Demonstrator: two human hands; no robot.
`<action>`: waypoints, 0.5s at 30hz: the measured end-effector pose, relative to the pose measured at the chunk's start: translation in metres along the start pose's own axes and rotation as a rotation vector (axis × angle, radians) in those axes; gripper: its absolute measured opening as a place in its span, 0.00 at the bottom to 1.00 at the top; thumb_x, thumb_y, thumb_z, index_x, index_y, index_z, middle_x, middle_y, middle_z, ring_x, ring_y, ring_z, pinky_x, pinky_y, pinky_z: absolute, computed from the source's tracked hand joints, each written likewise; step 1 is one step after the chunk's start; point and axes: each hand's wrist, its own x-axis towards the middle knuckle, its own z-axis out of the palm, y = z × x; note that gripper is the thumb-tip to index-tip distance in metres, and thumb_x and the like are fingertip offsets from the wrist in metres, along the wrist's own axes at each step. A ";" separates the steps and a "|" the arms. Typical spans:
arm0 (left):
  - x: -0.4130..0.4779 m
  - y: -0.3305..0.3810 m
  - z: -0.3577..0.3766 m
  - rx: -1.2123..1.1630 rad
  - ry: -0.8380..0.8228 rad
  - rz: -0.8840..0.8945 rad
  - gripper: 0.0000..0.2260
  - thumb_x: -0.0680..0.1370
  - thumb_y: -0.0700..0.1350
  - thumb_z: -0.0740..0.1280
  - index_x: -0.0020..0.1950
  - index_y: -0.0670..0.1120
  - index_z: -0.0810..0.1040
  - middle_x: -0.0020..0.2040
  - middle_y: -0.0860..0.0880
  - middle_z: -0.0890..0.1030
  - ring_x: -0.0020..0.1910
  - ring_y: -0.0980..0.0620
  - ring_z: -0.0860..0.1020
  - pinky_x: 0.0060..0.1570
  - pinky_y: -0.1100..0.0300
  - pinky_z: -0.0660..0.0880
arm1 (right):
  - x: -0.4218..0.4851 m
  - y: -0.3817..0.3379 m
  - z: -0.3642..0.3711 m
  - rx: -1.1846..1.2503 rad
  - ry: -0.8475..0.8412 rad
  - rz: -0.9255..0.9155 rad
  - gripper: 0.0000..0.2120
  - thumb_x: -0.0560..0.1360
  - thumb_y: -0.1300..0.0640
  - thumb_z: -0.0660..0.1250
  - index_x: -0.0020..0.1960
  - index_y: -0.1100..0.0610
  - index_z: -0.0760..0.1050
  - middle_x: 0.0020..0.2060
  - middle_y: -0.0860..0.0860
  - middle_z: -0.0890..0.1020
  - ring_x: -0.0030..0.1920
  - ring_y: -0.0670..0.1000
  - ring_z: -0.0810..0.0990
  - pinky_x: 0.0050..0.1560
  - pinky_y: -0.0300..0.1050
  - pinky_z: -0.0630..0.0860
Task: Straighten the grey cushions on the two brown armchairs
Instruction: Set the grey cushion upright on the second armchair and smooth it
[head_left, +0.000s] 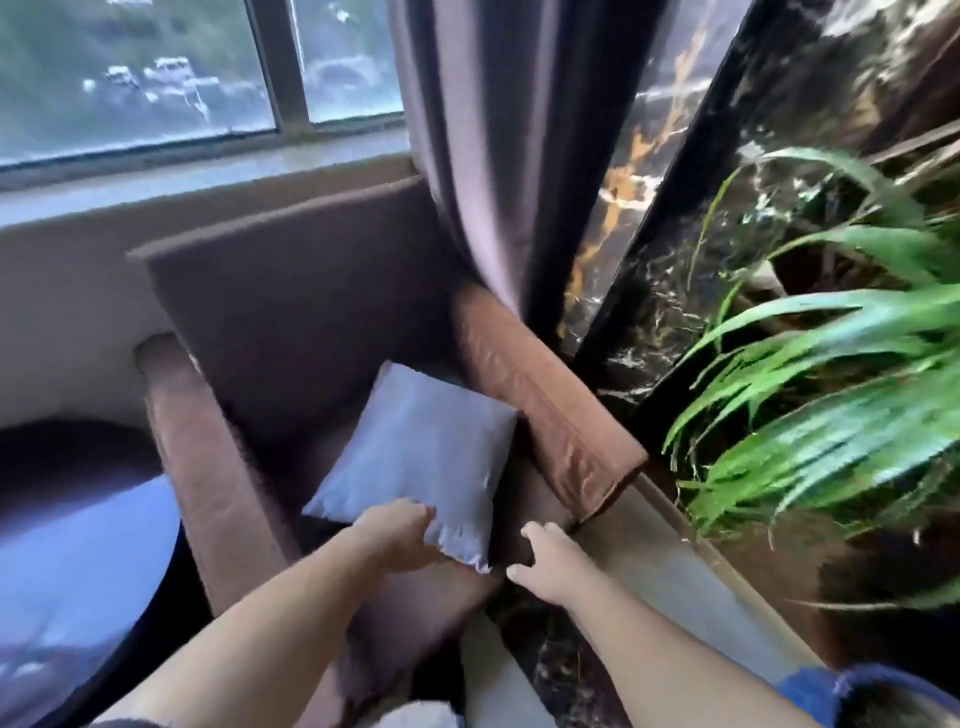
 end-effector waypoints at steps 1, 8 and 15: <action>0.011 -0.007 -0.003 -0.020 -0.004 -0.024 0.21 0.75 0.58 0.64 0.63 0.50 0.74 0.63 0.48 0.78 0.63 0.46 0.76 0.55 0.52 0.75 | 0.012 -0.002 -0.007 -0.013 -0.018 -0.009 0.31 0.72 0.43 0.67 0.70 0.55 0.66 0.66 0.55 0.70 0.65 0.58 0.74 0.63 0.50 0.72; 0.069 -0.051 -0.020 -0.090 -0.030 -0.146 0.21 0.73 0.58 0.66 0.62 0.48 0.74 0.61 0.48 0.78 0.62 0.45 0.77 0.57 0.50 0.76 | 0.101 -0.017 -0.046 -0.016 -0.096 -0.034 0.27 0.74 0.44 0.67 0.68 0.55 0.67 0.65 0.55 0.70 0.65 0.58 0.74 0.63 0.52 0.72; 0.135 -0.090 0.000 -0.113 -0.104 -0.238 0.20 0.77 0.54 0.64 0.66 0.48 0.72 0.62 0.48 0.76 0.61 0.46 0.77 0.49 0.54 0.73 | 0.217 -0.008 -0.042 0.061 -0.155 -0.013 0.26 0.74 0.46 0.70 0.67 0.57 0.70 0.63 0.58 0.73 0.64 0.58 0.74 0.62 0.44 0.70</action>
